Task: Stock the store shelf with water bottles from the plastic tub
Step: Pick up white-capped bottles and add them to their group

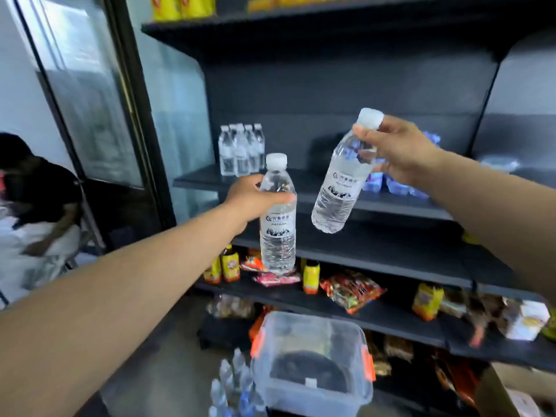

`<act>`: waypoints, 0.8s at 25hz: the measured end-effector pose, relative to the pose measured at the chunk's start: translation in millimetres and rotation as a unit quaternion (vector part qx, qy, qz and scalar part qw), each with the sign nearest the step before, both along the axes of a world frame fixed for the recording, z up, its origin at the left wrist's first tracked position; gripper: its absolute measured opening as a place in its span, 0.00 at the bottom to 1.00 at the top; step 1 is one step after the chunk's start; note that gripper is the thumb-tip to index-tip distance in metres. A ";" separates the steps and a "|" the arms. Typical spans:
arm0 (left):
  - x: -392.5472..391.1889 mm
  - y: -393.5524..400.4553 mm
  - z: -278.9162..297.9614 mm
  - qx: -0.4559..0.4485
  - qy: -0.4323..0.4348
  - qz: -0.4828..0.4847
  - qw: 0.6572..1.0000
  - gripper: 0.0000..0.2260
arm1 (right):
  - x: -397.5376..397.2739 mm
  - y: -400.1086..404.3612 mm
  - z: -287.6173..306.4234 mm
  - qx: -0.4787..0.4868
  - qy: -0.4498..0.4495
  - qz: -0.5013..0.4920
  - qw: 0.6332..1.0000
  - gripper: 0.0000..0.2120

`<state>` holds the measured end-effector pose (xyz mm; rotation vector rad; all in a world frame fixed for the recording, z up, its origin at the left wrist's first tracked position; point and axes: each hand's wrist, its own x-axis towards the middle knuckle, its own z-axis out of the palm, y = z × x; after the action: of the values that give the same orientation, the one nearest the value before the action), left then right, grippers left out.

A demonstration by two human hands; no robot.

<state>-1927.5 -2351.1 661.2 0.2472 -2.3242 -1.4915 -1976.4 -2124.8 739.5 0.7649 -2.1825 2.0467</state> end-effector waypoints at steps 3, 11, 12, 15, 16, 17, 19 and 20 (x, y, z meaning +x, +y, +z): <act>3.3 -42.6 52.3 -0.004 0.016 0.023 1.000 0.28 | 0.7 -41.5 48.2 0.020 0.018 0.012 1.000 0.02; -64.7 -142.0 103.6 -0.012 0.026 0.034 0.999 0.13 | -76.0 -185.4 78.2 0.022 0.016 0.041 0.999 0.05; -79.1 -156.1 106.0 -0.019 0.021 0.037 0.999 0.13 | -94.8 -202.8 77.4 0.027 0.017 0.046 0.998 0.06; -129.7 -206.1 109.7 -0.030 0.002 0.043 0.999 0.15 | -157.3 -252.8 72.8 0.041 0.002 0.062 0.997 0.09; -146.1 -223.8 108.4 -0.029 0.001 0.048 0.998 0.19 | -179.3 -269.3 71.2 0.045 -0.002 0.066 0.997 0.11; -165.4 -242.9 104.5 -0.026 0.003 0.052 0.998 0.23 | -201.1 -284.8 69.5 0.046 -0.005 0.066 0.997 0.12; -193.7 -269.6 96.9 -0.019 0.009 0.065 0.998 0.28 | -235.5 -308.6 61.8 0.047 -0.021 0.057 0.997 0.13; -207.2 -281.1 92.4 -0.011 0.013 0.069 0.997 0.30 | -252.4 -321.3 55.7 0.049 -0.029 0.049 0.997 0.15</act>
<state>-2134.7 -2632.2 753.7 0.3716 -2.2525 -1.3950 -2228.8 -2446.1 795.2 0.8483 -2.3376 2.0438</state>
